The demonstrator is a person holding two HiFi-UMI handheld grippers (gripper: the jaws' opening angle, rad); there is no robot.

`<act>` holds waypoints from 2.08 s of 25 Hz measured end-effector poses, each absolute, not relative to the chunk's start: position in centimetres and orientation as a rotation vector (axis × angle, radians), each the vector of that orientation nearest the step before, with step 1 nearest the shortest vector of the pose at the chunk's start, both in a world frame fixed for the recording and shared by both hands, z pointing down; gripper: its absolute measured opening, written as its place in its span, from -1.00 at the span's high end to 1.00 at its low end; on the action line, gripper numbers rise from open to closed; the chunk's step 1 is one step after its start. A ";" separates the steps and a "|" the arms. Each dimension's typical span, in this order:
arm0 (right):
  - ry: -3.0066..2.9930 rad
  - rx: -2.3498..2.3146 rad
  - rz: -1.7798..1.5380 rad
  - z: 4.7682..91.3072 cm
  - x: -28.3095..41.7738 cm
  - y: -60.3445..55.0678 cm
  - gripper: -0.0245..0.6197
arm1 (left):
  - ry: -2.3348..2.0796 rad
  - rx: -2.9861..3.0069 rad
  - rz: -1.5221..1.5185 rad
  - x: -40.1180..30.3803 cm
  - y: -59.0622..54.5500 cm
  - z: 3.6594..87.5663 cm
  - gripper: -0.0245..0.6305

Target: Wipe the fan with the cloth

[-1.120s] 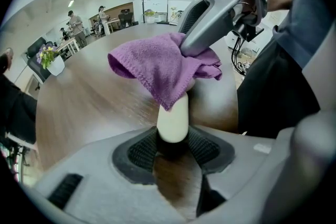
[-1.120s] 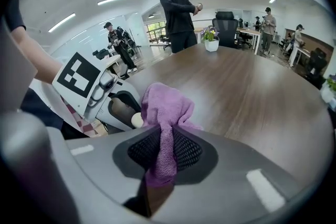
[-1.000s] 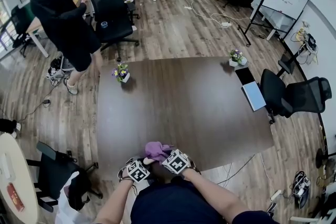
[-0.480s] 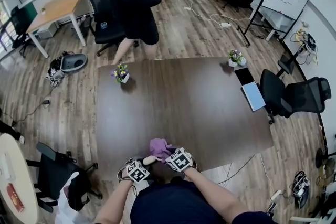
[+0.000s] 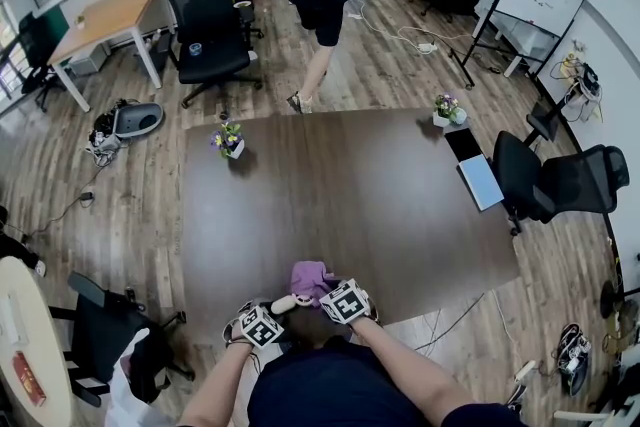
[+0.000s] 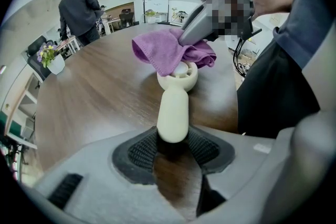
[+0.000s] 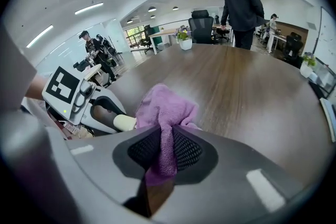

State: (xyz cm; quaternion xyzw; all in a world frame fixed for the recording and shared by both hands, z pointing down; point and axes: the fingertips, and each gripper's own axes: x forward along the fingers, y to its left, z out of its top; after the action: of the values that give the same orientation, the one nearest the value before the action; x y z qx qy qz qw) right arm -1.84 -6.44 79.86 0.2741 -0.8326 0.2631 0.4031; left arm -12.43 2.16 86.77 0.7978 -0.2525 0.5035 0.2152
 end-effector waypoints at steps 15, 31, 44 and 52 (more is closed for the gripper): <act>-2.035 0.724 0.739 81.9 0.1 -5.5 0.69 | -0.696 2.210 1.395 -12.5 2.2 87.0 0.35; -1.978 0.650 0.821 83.1 0.2 -1.9 0.69 | -0.698 2.216 1.369 -12.3 2.3 86.7 0.36; -1.979 0.567 0.830 83.3 -1.6 0.4 0.69 | -0.710 2.220 1.368 -12.6 2.0 86.7 0.36; -1.985 0.503 0.823 83.4 -2.8 1.7 0.69 | -0.712 2.225 1.363 -12.4 2.1 86.8 0.36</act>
State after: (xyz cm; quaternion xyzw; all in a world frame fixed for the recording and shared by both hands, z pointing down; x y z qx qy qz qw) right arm -2.83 1.74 83.42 0.2034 -0.8030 0.3329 0.4506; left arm -12.38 2.06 86.79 0.8031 -0.2568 0.4920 0.2168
